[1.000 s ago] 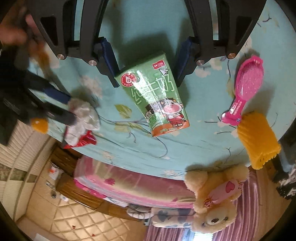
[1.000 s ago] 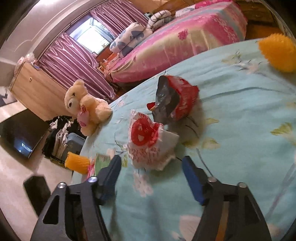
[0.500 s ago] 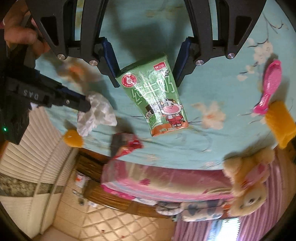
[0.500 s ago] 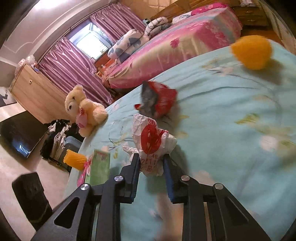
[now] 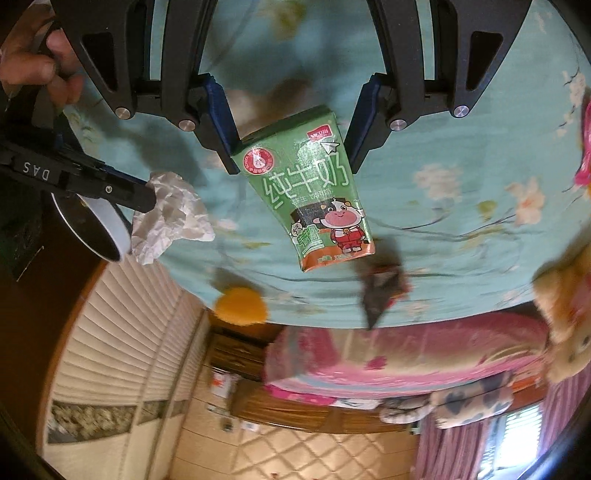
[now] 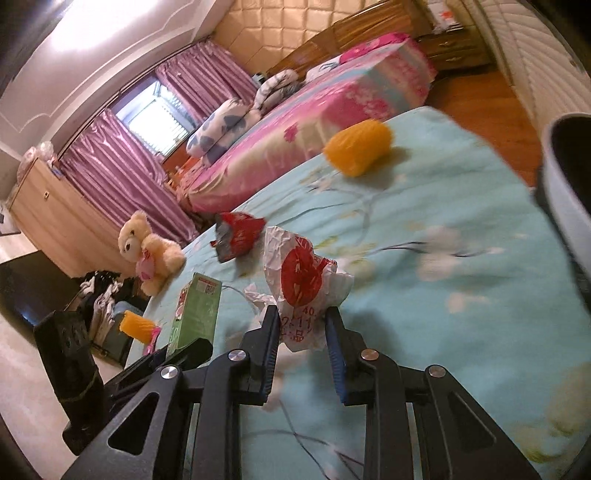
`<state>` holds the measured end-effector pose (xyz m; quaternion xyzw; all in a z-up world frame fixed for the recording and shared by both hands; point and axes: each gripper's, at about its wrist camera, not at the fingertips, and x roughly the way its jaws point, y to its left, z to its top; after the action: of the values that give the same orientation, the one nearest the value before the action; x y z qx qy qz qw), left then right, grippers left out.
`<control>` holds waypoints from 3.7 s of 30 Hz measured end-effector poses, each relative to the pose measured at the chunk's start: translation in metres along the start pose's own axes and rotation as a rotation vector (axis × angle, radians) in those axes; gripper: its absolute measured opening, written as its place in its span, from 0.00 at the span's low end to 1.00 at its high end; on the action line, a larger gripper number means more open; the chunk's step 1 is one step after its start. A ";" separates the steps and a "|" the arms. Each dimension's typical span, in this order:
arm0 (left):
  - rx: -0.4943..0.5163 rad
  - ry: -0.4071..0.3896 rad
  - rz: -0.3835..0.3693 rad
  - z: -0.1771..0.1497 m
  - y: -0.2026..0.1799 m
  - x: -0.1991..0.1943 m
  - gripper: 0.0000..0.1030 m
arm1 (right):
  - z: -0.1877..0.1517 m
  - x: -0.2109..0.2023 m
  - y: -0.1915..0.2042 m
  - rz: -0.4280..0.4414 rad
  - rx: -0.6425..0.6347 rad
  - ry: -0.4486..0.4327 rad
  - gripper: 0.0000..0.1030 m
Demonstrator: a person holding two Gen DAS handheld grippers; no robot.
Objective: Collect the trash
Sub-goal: 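Carry the carton with the left tool while the right tool carries the white bag over the bin, then open the left tool to drop the carton while the right tool drops the white bag into the bin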
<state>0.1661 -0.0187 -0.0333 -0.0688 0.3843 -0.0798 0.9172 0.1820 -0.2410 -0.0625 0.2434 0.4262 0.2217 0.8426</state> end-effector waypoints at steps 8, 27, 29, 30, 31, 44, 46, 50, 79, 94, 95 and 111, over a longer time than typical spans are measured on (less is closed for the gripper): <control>0.097 0.022 -0.061 0.008 -0.047 0.018 0.53 | -0.001 -0.033 -0.031 -0.036 0.056 -0.045 0.24; 0.211 0.057 -0.131 0.017 -0.114 0.052 0.53 | -0.002 -0.091 -0.073 -0.093 0.119 -0.146 0.24; 0.219 0.056 -0.136 0.017 -0.119 0.052 0.53 | -0.001 -0.095 -0.076 -0.094 0.126 -0.156 0.24; 0.222 0.056 -0.139 0.018 -0.122 0.053 0.53 | -0.001 -0.097 -0.077 -0.096 0.128 -0.161 0.24; 0.225 0.056 -0.142 0.019 -0.125 0.053 0.53 | 0.000 -0.100 -0.078 -0.098 0.131 -0.168 0.24; 0.294 0.039 -0.187 0.031 -0.163 0.061 0.53 | 0.007 -0.129 -0.104 -0.147 0.181 -0.237 0.24; 0.307 0.036 -0.192 0.033 -0.169 0.064 0.53 | 0.009 -0.133 -0.107 -0.157 0.185 -0.247 0.24; 0.326 0.039 -0.202 0.038 -0.181 0.070 0.53 | 0.012 -0.140 -0.112 -0.167 0.199 -0.266 0.24; 0.376 0.044 -0.239 0.054 -0.226 0.104 0.53 | 0.027 -0.157 -0.141 -0.272 0.210 -0.295 0.24; 0.412 0.073 -0.260 0.062 -0.246 0.123 0.53 | 0.043 -0.152 -0.154 -0.310 0.219 -0.265 0.24; 0.415 0.073 -0.258 0.063 -0.248 0.124 0.53 | 0.044 -0.152 -0.155 -0.314 0.219 -0.264 0.25; 0.434 0.096 -0.257 0.063 -0.257 0.131 0.53 | 0.046 -0.152 -0.166 -0.324 0.241 -0.247 0.25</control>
<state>0.2776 -0.2917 -0.0327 0.0851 0.3894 -0.2793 0.8736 0.1655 -0.4695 -0.0456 0.2960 0.3768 -0.0003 0.8777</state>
